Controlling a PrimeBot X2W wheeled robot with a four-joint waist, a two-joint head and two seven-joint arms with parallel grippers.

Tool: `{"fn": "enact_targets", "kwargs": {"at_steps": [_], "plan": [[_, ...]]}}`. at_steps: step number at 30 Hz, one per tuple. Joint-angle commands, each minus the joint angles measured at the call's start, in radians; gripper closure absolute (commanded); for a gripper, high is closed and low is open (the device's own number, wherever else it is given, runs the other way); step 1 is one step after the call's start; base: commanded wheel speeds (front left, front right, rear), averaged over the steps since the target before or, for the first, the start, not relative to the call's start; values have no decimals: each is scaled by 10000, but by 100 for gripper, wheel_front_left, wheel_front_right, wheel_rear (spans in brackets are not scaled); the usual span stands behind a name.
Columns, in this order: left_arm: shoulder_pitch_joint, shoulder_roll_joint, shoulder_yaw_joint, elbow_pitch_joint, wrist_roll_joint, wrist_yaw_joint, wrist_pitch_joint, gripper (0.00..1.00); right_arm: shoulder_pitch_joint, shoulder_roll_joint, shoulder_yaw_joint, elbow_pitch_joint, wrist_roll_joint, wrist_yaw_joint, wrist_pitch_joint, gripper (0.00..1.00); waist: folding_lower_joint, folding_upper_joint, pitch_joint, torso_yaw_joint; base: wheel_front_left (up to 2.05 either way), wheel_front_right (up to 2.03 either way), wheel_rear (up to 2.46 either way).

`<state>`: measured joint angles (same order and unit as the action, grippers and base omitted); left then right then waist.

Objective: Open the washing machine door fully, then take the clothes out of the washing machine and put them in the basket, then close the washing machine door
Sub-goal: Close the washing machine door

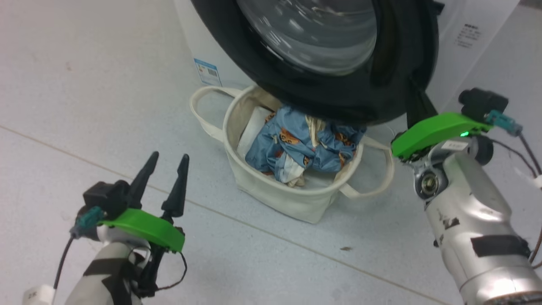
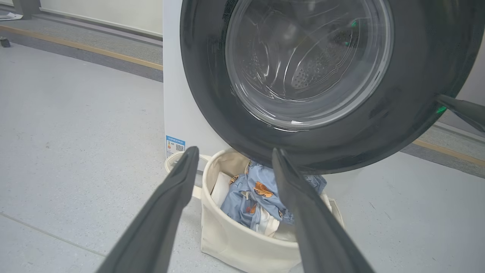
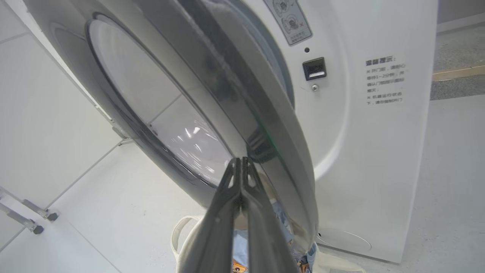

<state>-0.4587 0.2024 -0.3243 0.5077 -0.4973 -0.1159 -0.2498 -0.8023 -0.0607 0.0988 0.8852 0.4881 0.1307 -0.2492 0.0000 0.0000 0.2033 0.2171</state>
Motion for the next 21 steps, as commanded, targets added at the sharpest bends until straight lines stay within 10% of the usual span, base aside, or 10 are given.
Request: {"fn": "enact_targets", "kwargs": {"at_steps": [1, 21], "plan": [[-488, 365, 523, -397, -85, -51, -119, 0, -569, 105, 2, -168, -115, 0, -125, 100, 0, 0, 314, -195, 0, 0, 0], [-546, -70, 1060, -1193, 238, -132, -120, 0, -2865, 105, -1345, 368, -2493, 0, -126, 100, 0, 0, 2103, -106, 0, 0, 0]]}}
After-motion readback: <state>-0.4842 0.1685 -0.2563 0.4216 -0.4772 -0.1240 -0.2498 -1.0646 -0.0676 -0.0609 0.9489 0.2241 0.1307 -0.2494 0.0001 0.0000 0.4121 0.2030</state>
